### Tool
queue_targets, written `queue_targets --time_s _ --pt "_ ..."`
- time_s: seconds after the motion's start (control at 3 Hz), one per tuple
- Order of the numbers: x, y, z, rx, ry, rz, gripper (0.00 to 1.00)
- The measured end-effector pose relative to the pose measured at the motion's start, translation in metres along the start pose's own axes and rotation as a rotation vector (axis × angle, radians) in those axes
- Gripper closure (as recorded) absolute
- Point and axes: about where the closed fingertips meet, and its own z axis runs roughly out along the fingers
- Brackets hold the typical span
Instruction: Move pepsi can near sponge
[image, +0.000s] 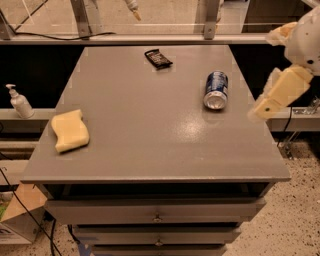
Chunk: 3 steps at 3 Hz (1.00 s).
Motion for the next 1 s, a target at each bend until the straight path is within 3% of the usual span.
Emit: queue_targets --time_s 0.33,0.67,1.0 --pt "-0.004 0.000 0.004 -0.009 -0.021 0.006 0.00" --pt "0.005 0.000 0.028 -0.034 -0.054 0.089 0.00" --pt "0.001 -0.013 0.068 -0.045 -0.141 0.198 0.00"
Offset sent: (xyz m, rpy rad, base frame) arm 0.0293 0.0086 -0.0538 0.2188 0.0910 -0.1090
